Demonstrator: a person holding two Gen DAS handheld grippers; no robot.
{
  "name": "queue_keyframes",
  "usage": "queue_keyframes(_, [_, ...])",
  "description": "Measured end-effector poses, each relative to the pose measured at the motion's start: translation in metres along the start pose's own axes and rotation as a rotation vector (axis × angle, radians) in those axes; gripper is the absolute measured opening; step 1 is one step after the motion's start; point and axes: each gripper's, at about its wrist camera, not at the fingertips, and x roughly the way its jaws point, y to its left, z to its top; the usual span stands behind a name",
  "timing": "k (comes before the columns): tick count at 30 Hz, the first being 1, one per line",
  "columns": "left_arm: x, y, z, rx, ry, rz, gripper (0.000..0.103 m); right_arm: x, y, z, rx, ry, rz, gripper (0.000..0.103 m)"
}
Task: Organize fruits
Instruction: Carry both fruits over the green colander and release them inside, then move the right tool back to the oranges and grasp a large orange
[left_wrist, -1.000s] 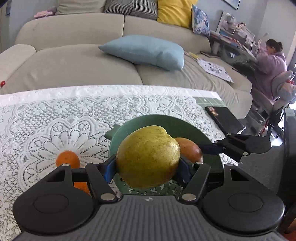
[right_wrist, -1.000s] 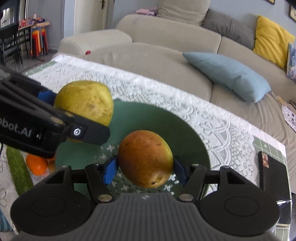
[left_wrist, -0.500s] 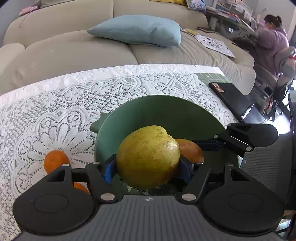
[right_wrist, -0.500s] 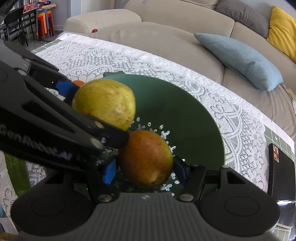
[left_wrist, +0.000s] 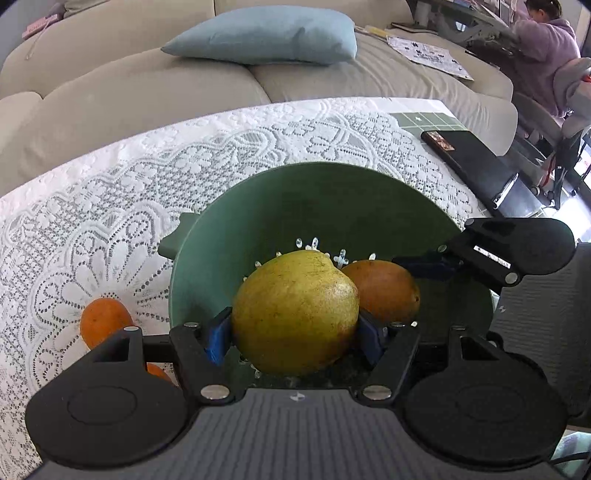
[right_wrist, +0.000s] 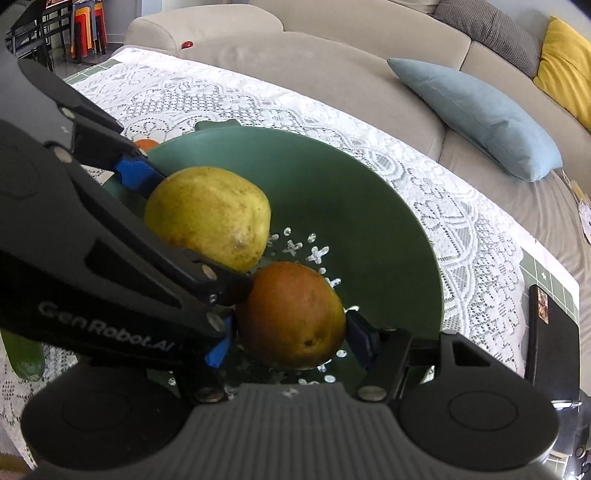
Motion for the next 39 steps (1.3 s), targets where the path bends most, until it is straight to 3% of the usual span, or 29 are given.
queue_keyframes(13, [0.004, 0.003, 0.001, 0.004, 0.02, -0.015, 0.078, -0.006, -0.004, -0.002, 0.008, -0.016, 0.004, 0.063])
queue_keyframes(29, [-0.004, 0.008, -0.002, -0.024, -0.018, -0.06, 0.08, -0.015, -0.007, -0.002, 0.038, -0.037, 0.029, 0.065])
queue_keyframes(33, [-0.012, 0.013, -0.003, -0.057, -0.056, -0.086, 0.08, -0.023, -0.004, 0.0, 0.039, -0.063, 0.018, 0.066])
queue_keyframes(39, [-0.04, 0.02, -0.009, -0.094, -0.161, -0.114, 0.079, -0.042, 0.003, 0.004, 0.056, -0.147, -0.018, 0.075])
